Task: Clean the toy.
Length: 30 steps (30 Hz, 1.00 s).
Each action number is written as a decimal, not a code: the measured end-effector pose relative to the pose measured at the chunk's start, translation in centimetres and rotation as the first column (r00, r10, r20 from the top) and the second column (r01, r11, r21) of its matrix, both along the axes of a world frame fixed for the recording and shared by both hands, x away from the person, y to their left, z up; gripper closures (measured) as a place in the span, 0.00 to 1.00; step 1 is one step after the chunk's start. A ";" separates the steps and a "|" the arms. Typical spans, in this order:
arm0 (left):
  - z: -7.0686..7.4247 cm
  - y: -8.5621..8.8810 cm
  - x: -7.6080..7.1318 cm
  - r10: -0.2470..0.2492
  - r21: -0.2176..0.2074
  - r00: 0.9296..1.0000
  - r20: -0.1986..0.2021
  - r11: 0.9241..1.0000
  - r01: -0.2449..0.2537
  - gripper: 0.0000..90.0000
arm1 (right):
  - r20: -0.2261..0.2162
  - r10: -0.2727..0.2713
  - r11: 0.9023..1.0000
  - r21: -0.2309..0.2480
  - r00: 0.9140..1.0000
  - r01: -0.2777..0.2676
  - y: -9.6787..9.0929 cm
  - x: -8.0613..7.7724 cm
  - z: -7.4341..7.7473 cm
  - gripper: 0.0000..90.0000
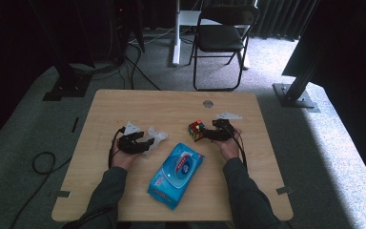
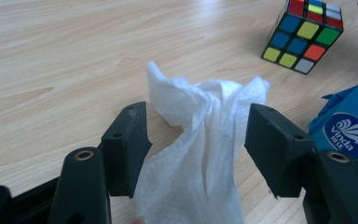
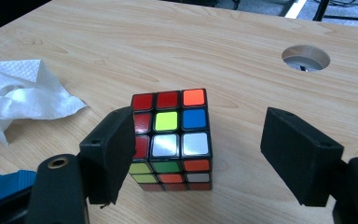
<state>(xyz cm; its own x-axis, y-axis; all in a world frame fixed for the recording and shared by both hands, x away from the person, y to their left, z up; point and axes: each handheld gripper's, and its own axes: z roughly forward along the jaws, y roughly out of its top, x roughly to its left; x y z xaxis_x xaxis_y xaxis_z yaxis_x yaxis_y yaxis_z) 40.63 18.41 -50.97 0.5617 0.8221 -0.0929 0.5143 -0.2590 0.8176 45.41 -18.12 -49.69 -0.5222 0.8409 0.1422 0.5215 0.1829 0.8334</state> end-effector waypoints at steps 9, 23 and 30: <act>1.2 1.8 -0.6 0.041 -0.052 0.999 0.033 0.998 -0.039 0.43 | 0.007 -0.019 1.000 0.006 1.000 0.019 -0.8 -0.2 -0.1 0.35; 1.6 4.6 -1.7 0.167 -0.056 0.985 0.054 0.985 -0.164 0.65 | 0.026 -0.081 0.997 0.016 0.996 0.081 -3.4 -1.6 -0.4 0.67; 1.2 5.5 -1.9 0.192 -0.037 0.981 0.039 0.981 -0.191 0.64 | 0.014 -0.087 0.996 -0.012 0.996 0.087 -3.5 -2.0 -0.7 0.70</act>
<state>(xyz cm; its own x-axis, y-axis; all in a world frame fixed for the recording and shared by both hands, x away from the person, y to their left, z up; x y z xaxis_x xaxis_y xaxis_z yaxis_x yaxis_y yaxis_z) 38.77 23.91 -49.76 0.3981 0.9117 -0.1015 0.5162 -0.1312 0.8464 43.44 -21.63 -50.37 -0.4486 0.8849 0.1251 0.5246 0.1474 0.8385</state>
